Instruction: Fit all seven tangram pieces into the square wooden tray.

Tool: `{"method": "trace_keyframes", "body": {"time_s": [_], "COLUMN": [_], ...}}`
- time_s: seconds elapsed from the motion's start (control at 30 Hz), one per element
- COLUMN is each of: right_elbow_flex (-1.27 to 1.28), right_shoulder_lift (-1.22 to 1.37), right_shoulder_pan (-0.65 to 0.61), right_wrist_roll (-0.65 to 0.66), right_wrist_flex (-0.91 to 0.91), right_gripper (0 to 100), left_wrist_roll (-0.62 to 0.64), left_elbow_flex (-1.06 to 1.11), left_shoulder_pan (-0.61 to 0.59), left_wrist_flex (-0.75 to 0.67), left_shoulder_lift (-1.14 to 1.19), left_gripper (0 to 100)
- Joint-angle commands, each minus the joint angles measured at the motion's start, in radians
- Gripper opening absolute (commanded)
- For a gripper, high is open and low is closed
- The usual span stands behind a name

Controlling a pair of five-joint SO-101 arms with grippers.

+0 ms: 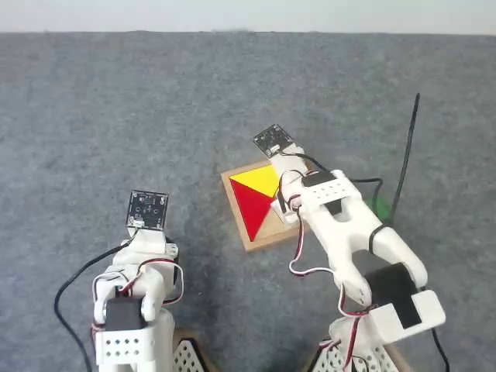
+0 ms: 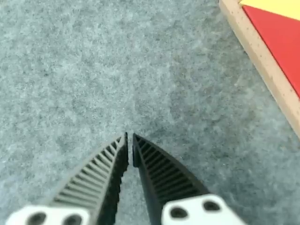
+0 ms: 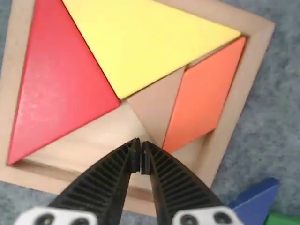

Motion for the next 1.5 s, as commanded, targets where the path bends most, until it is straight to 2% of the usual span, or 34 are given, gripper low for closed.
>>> {"method": "trace_keyframes", "body": {"time_s": [0.0,0.2,0.37,0.6,0.7,0.83,1.03,1.13,1.3,1.47], "right_elbow_flex": [-0.054,-0.052,-0.018,0.014,0.015,0.012,-0.018,-0.057,-0.103,-0.103], "right_shoulder_lift": [-0.016,-0.039,-0.179,-0.349,-0.32,-0.22,-0.102,-0.073,-0.024,0.03], "right_shoulder_pan": [-0.016,-0.077,-0.081,0.157,0.216,0.225,0.228,0.283,0.378,0.344], "right_wrist_roll": [0.009,0.009,0.008,0.012,0.018,0.052,-0.003,-0.049,-0.051,-0.043], "right_wrist_flex": [-0.012,0.035,0.088,0.145,0.15,0.189,0.197,0.209,0.211,0.209], "right_gripper": [3.7,3.7,3.7,3.9,4.1,4.3,4.3,4.3,4.3,4.3], "left_wrist_roll": [-0.002,-0.002,-0.002,-0.002,-0.002,-0.002,-0.002,-0.002,-0.002,-0.002], "left_elbow_flex": [-0.01,-0.01,-0.01,-0.01,-0.01,-0.01,-0.01,-0.01,-0.01,-0.01], "left_shoulder_pan": [0.005,0.005,0.005,0.005,0.005,0.005,0.005,0.005,0.005,0.005], "left_wrist_flex": [0.003,0.003,0.003,0.003,0.003,0.003,0.003,0.003,0.003,0.003], "left_shoulder_lift": [-0.017,-0.017,-0.017,-0.017,-0.017,-0.017,-0.017,-0.017,-0.017,-0.017], "left_gripper": [2,2,2,2,2,2,2,2,2,2]}}
